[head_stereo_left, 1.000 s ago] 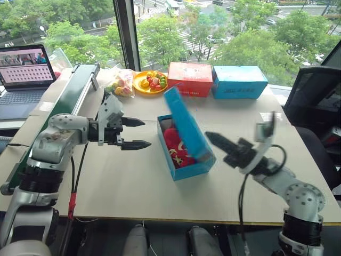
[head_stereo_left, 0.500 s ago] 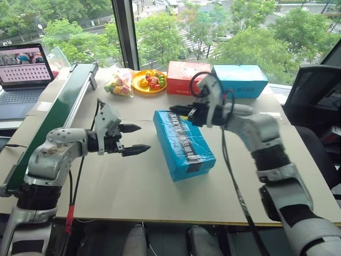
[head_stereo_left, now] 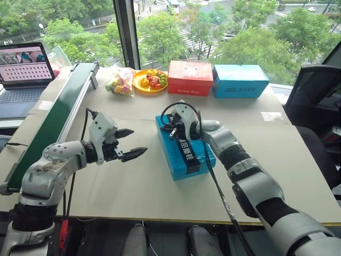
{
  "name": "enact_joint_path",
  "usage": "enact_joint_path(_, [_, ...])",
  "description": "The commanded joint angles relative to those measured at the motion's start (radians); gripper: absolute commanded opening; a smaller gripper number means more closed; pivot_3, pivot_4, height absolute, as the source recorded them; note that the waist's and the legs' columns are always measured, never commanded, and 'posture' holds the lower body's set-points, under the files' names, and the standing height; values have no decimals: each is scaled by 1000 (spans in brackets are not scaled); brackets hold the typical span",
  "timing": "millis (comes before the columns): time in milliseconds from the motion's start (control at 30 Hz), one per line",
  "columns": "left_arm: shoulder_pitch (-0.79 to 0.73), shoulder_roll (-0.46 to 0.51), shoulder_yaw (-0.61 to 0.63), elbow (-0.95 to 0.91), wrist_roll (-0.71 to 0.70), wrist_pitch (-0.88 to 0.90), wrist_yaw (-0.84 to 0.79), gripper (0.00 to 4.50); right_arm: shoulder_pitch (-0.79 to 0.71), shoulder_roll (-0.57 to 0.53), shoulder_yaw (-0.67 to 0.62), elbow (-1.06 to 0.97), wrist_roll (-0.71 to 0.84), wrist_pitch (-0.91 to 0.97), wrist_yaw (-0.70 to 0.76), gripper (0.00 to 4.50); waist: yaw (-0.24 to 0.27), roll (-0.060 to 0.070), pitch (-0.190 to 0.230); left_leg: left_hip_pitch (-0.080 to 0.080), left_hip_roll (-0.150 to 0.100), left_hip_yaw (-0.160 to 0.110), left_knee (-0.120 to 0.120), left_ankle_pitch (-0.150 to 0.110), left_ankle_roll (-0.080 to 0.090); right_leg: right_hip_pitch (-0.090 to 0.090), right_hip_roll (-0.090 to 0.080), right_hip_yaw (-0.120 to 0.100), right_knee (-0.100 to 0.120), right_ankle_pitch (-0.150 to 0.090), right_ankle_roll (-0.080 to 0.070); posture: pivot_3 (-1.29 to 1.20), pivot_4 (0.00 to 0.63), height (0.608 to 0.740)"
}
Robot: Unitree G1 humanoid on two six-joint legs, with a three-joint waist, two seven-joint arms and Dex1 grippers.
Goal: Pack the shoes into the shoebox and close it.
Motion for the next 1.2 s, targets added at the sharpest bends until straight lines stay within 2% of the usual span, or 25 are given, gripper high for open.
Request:
enact_joint_path(33, [-60, -9, -15, 39, 29, -57, 4, 4500, 40, -31, -65, -121, 34, 86, 22, 286, 1, 0, 0, 1, 0, 0, 0, 0, 0, 1, 0, 0, 0, 0, 0, 0, 150, 740])
enact_joint_path(200, [-87, -24, -46, 85, 28, -89, -33, 4500, 118, -160, -173, -522, 152, 308, 69, 1684, 8, 0, 0, 0, 0, 0, -1, 0, 0, 0, 0, 0, -1, 0, 0, 0, 150, 740])
enact_joint_path(300, [-94, -17, -65, 114, 57, -132, -49, 4500, 197, -289, -243, -753, 212, 429, 84, 2810, 15, 0, 0, -5, 0, 0, -1, 0, 0, -6, 0, 0, 0, 0, 0, 0, 150, 740])
enact_joint_path(367, [-101, -18, -67, 147, 76, -161, -51, 4500, 244, -364, -265, -817, 198, 444, 80, 3472, 19, 0, 0, -6, 0, 0, -1, 0, 0, -7, 0, 0, 0, 0, 0, 0, 150, 740])
enact_joint_path(467, [-107, -45, -43, 211, 114, -246, -10, 4500, 325, -473, -335, -800, 133, 390, 22, 4452, 20, 0, 0, -6, 0, 0, 0, 0, 0, -6, 0, 1, 0, 0, 0, 0, 150, 740])
enact_joint_path(533, [-99, -63, -27, 242, 131, -287, 19, 4500, 379, -508, -377, -764, 104, 352, -30, 4452, 21, 0, 0, -5, 0, 1, 1, 0, 0, -5, 0, 1, -1, 0, 0, 0, 150, 740])
enact_joint_path(667, [-58, -102, -11, 294, 187, -363, 99, 4500, 515, -488, -474, -775, 123, 309, -96, 4452, 16, 0, 0, -5, 0, 1, 1, 0, 0, -5, 0, 1, -1, 0, 0, 0, 150, 740])
enact_joint_path(833, [67, -234, 10, 300, 240, -497, 252, 4500, 716, -365, -569, -821, 111, 186, -245, 4452, 13, 0, 0, -5, 0, 1, 0, 0, 0, -5, 0, 2, -1, 0, 0, 0, 150, 740])
enact_joint_path(933, [128, -307, 0, 315, 273, -566, 315, 4500, 791, -301, -574, -821, 87, 119, -314, 4452, 15, 0, 0, -4, -1, 1, 1, 0, 0, -3, 0, 2, -1, 0, 1, 0, 150, 740])
enact_joint_path(1000, [159, -331, -31, 348, 345, -618, 369, 4500, 825, -265, -565, -809, 67, 58, -353, 4452, 17, 0, 0, -1, -1, 1, 2, 0, 0, 0, 0, 2, -1, 1, 2, 0, 150, 740])
enact_joint_path(1067, [176, -351, -53, 381, 414, -674, 427, 4500, 835, -237, -555, -803, 67, 34, -374, 4452, 17, 0, 0, 3, -1, 1, 2, 0, 0, 5, 0, 2, -2, 1, 3, 0, 150, 740])
enact_joint_path(1200, [194, -394, -59, 412, 446, -708, 489, 4500, 831, -198, -540, -784, 71, 5, -398, 4452, 17, 0, 0, 8, -1, 1, 2, 1, -1, 8, 0, 2, -2, -1, 7, 0, 150, 740])
